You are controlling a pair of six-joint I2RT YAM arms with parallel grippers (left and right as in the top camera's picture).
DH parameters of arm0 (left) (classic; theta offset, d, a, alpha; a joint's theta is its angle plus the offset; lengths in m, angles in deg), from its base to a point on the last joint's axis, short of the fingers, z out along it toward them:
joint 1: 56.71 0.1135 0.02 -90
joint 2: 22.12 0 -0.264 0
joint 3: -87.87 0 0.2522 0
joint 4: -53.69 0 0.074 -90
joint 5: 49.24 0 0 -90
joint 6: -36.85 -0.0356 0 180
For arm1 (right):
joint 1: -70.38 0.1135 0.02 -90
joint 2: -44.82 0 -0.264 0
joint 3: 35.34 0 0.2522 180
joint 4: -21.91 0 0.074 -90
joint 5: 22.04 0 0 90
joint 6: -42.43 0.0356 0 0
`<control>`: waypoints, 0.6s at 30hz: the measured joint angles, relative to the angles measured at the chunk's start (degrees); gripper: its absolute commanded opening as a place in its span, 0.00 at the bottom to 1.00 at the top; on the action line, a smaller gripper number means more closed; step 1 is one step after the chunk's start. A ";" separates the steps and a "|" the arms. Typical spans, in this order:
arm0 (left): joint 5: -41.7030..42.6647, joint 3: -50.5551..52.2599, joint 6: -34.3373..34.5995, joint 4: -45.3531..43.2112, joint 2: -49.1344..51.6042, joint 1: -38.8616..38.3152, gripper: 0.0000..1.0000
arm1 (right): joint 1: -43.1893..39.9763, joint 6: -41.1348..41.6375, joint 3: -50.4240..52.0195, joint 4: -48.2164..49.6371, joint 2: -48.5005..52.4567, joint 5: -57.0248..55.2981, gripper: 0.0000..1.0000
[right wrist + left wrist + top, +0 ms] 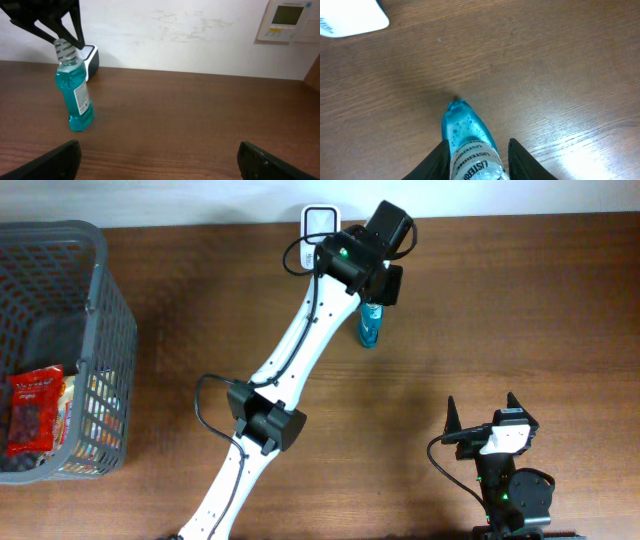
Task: Scan the item barcode
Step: 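Carry bottle with left gripper and set it upright near scanner, then return left gripper to basket and grasp red Hacks candy bag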
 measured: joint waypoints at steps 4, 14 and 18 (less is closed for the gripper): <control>-0.46 -0.02 0.00 -3.23 0.50 -0.44 0.42 | 0.00 0.00 0.00 0.02 0.00 0.00 0.98; -0.68 -0.11 -0.11 -3.56 -3.72 6.21 0.76 | 0.00 -0.02 0.00 0.02 0.00 0.00 0.98; -0.66 -0.11 -0.31 -1.16 -12.35 10.86 0.91 | 0.00 -0.02 0.00 0.00 0.00 0.00 0.98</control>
